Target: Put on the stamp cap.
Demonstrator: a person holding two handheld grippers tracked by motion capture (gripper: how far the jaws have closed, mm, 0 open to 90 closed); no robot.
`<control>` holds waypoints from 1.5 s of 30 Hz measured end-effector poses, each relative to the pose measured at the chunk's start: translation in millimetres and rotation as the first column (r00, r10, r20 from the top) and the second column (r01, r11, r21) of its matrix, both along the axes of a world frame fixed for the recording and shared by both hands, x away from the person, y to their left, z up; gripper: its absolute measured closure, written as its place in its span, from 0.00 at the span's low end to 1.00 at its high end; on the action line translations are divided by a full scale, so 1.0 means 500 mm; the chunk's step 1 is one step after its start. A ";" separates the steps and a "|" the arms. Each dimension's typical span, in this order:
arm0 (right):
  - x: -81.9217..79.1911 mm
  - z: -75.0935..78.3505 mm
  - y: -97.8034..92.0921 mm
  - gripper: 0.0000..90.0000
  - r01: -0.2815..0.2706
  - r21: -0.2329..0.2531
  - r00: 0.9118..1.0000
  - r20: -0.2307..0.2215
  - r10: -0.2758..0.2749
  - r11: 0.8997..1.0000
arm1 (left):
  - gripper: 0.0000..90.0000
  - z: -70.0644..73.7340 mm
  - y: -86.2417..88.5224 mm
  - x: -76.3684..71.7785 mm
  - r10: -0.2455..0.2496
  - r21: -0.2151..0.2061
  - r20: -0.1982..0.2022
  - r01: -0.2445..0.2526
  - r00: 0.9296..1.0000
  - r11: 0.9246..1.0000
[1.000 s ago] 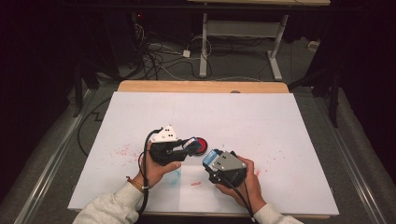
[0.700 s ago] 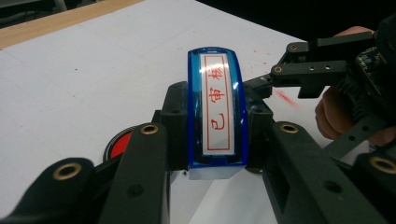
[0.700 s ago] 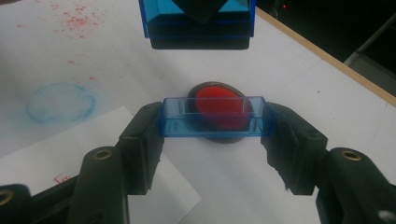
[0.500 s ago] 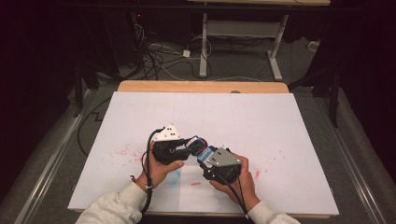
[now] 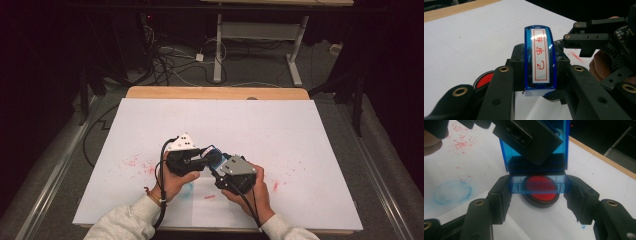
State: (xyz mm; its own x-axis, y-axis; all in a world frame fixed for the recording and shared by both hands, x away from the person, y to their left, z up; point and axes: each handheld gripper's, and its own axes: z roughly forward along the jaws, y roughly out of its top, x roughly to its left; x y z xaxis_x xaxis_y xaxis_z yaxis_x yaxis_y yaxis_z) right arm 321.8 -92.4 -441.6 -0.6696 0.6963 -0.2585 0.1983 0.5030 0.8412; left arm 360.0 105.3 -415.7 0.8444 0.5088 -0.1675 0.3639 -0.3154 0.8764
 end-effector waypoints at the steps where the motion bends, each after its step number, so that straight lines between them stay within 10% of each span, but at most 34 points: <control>1: 0.000 0.000 0.001 0.45 0.001 -0.003 1.000 0.001 -0.001 1.000 | 0.75 0.000 -0.001 0.000 0.002 -0.001 0.002 -0.002 1.000 1.000; 19: 0.002 -0.001 0.002 0.45 0.029 0.023 1.000 -0.010 -0.028 0.999 | 0.75 -0.011 -0.010 -0.007 0.031 -0.049 -0.005 -0.031 1.000 0.998; 45: -0.009 -0.009 0.005 0.45 0.028 0.000 0.997 0.070 -0.028 1.000 | 0.75 -0.023 0.000 0.002 0.026 -0.149 -0.133 -0.045 0.991 0.988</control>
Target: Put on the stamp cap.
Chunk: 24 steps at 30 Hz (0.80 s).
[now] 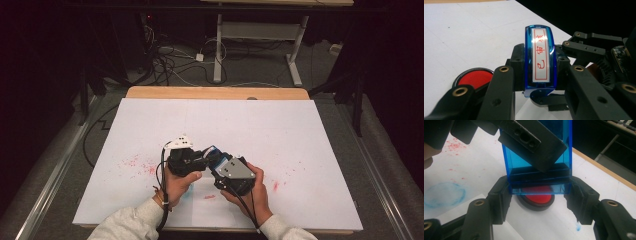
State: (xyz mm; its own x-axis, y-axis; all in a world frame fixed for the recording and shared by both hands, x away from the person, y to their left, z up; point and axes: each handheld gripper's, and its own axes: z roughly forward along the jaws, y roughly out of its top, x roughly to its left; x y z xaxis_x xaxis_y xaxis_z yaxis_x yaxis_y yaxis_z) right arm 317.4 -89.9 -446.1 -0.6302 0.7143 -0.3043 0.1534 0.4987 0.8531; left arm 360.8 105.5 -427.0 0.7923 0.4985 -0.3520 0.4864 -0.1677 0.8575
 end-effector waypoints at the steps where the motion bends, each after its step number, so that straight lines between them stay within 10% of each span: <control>1: 0.000 -0.001 -0.001 0.45 -0.005 0.002 1.000 0.006 0.005 1.000 | 0.75 0.000 0.001 0.000 -0.003 -0.004 -0.002 0.003 1.000 1.000; 24: -0.004 -0.007 -0.002 0.45 -0.044 -0.033 0.999 0.027 0.045 0.999 | 0.75 -0.002 -0.003 0.006 -0.046 0.047 -0.018 0.047 0.999 0.998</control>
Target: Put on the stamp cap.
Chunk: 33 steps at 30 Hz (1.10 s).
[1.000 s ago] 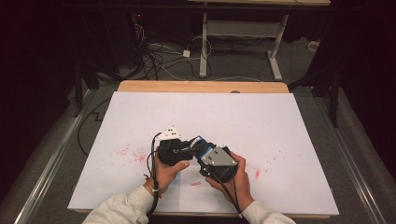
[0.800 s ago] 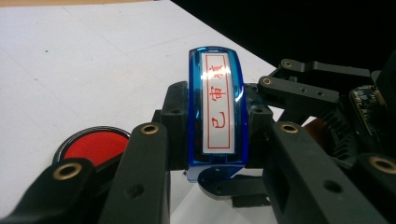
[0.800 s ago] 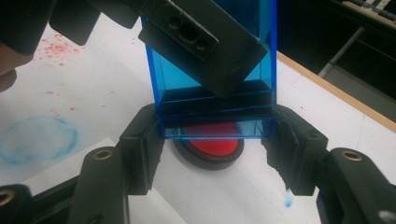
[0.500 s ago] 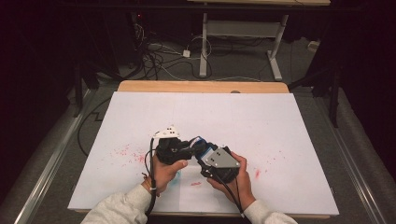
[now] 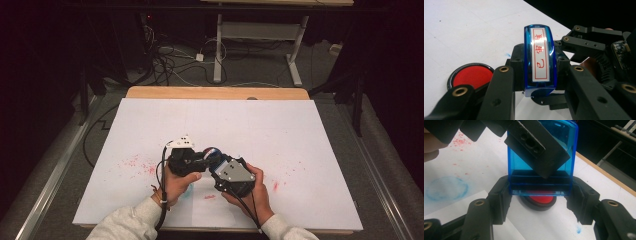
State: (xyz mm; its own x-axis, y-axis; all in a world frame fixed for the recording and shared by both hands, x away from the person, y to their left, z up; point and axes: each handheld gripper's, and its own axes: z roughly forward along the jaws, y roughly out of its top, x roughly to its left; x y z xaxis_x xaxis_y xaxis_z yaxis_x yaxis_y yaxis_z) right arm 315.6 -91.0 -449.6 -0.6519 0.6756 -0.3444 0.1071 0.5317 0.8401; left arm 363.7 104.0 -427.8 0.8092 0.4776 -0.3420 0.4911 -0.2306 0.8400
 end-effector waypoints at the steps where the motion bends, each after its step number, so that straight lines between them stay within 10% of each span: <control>1: 0.001 -0.001 -0.001 0.45 -0.005 0.000 1.000 -0.004 0.005 1.000 | 0.75 -0.001 0.000 0.000 -0.001 -0.003 -0.002 0.001 1.000 1.000; 33: 0.002 0.000 -0.006 0.39 -0.006 -0.012 1.000 -0.015 0.006 1.000 | 0.75 0.022 0.012 -0.010 0.061 0.022 0.092 -0.063 0.994 0.998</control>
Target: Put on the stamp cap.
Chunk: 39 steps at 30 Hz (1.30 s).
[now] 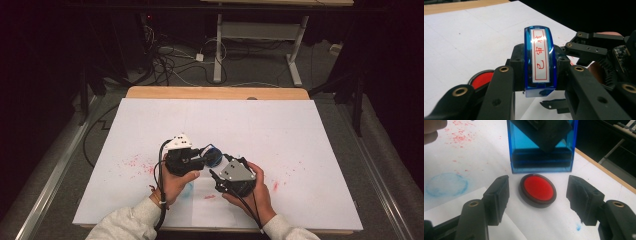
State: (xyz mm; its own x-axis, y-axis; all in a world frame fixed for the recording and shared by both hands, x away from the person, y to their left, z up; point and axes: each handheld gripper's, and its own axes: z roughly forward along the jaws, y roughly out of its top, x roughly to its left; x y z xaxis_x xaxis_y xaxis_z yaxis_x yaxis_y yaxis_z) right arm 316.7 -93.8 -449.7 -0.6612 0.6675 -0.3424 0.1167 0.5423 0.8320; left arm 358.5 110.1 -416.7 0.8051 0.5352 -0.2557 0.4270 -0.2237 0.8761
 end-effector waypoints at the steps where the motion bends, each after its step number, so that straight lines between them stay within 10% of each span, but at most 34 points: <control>1: 0.000 0.001 -0.001 0.39 0.003 0.003 1.000 0.000 -0.003 1.000 | 0.75 0.001 0.002 0.000 0.004 0.002 0.004 -0.004 1.000 1.000; 39: -0.034 0.036 -0.142 0.35 0.054 0.003 0.998 0.021 -0.054 0.999 | 0.75 0.032 0.054 -0.009 0.062 0.097 0.131 -0.075 0.989 0.992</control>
State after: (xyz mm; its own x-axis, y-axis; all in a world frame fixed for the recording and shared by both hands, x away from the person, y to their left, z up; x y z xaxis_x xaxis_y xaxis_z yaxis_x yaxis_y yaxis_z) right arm 299.8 -164.6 -431.6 -0.6170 0.7026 -0.3545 0.1278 0.5340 0.8358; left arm 353.8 137.0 -401.0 0.7879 0.6084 -0.0947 0.3304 -0.2880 0.8988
